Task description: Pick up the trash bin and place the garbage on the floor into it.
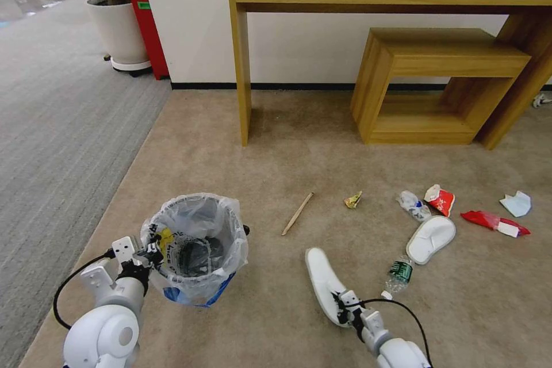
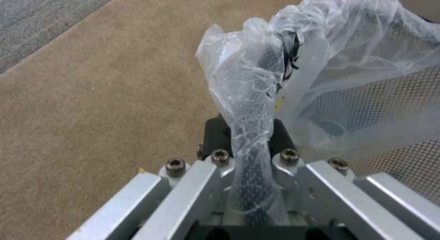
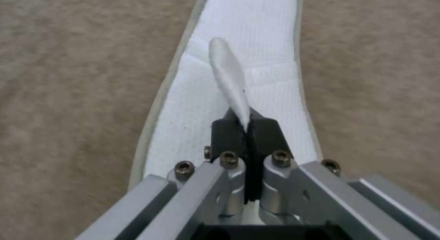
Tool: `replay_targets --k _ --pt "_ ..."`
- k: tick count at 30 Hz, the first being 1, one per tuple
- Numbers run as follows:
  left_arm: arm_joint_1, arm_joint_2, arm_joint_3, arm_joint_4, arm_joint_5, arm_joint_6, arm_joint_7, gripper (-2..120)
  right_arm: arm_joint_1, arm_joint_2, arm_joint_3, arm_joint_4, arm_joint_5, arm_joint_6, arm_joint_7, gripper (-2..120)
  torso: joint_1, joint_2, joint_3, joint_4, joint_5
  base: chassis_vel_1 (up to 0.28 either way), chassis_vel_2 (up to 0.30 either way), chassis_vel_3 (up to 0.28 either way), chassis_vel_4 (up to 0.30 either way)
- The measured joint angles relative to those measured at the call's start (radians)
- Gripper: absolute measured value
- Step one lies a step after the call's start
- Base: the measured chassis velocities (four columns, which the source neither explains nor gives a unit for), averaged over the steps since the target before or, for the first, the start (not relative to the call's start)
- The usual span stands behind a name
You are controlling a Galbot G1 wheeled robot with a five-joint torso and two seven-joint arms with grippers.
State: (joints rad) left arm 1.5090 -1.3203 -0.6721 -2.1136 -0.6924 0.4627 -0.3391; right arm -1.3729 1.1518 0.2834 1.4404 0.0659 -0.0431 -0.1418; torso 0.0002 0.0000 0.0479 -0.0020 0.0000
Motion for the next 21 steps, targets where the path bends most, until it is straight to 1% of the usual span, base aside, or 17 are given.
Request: replay_targets --k 5,17,19,21 --pt "-0.001 -0.004 0.006 0.007 0.008 0.000 0.003 3 -0.023 -0.030 0.034 0.023 0.014 0.021 0.003 0 0.000 0.000 0.000 0.0000 0.0000 0.000 0.000 0.000 0.000" --pt "0.001 -0.006 0.008 0.010 0.015 0.000 0.006 3 -0.052 -0.047 0.102 0.069 0.051 0.066 0.007 0 0.000 0.000 0.000 0.0000 0.0000 0.000 0.000 0.000 0.000" --pt "0.003 -0.005 0.008 0.009 0.017 -0.001 0.007 3 -0.058 -0.047 0.119 0.086 0.069 0.080 0.001 0 0.000 0.000 0.000 0.0000 0.0001 0.000 0.000 0.000 0.000" --pt "0.004 -0.005 0.009 0.008 0.021 -0.002 0.010 3 -0.068 -0.043 0.150 0.115 0.101 0.113 -0.035 0 0.000 0.000 0.000 0.0000 0.0000 0.000 0.000 0.000 0.000"
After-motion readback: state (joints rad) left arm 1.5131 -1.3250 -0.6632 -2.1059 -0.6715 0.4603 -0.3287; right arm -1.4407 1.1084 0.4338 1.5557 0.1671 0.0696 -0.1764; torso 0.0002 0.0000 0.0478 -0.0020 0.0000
